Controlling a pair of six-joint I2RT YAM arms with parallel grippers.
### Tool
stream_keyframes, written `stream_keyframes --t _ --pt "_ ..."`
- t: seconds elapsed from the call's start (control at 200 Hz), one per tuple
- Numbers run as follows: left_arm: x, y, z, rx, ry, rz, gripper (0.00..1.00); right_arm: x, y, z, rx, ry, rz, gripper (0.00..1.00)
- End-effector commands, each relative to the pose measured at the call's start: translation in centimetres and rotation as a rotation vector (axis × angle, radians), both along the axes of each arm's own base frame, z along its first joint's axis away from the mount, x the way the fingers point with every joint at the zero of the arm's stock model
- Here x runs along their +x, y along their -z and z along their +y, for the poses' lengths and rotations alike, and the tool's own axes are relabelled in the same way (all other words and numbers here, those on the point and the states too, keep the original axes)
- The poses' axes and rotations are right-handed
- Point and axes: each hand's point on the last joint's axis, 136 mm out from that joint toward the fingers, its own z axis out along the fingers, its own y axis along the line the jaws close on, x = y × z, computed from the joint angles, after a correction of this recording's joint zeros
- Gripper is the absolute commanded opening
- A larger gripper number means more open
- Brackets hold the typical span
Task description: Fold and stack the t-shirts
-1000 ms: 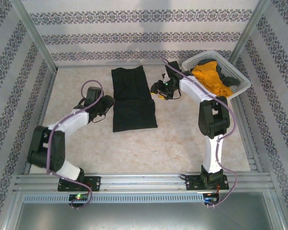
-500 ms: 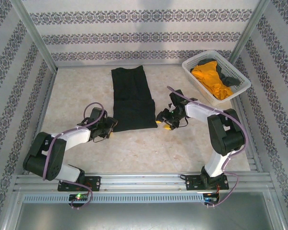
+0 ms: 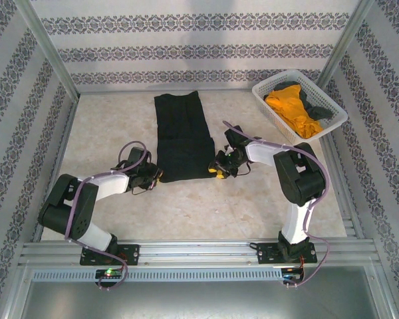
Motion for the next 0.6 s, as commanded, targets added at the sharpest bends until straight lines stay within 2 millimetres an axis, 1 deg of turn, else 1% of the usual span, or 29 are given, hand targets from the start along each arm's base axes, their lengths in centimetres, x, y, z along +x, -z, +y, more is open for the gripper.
stream_keyframes --t 0.0,0.03,0.125,0.215,0.31,0.415,0.485,0.595 --pt "3.3 -3.0 -2.0 -0.068 0.023 -0.159 0.05 1.7 -1.3 1.1 0.034 0.01 -0.039 0.19" --pt "3.2 -3.3 -1.9 -0.065 0.019 -0.163 0.0 1.9 -1.6 1.1 0.032 0.013 -0.046 0.13" --pt "2.4 -4.0 -1.4 -0.053 0.015 -0.167 0.0 2.3 -2.5 0.8 0.023 0.019 -0.07 0.0" --pt "1.2 -4.7 -1.1 -0.031 0.04 -0.16 0.0 1.9 -3.2 0.3 0.008 0.009 -0.081 0.0" --pt "-0.5 -4.8 -0.9 -0.027 0.073 -0.147 0.0 1.1 -3.9 0.1 0.001 -0.017 -0.092 0.0" --pt "-2.9 -4.4 -1.2 -0.046 0.138 -0.116 0.0 -0.7 -4.3 0.1 -0.002 -0.067 -0.089 0.0" --pt "-4.7 -4.2 -1.2 -0.047 0.171 -0.096 0.0 -2.6 -4.1 0.0 -0.012 -0.099 -0.069 0.0" --pt "-8.4 -3.7 -0.7 -0.013 0.239 -0.045 0.0 -6.1 -3.5 -0.7 -0.032 -0.14 -0.036 0.0"
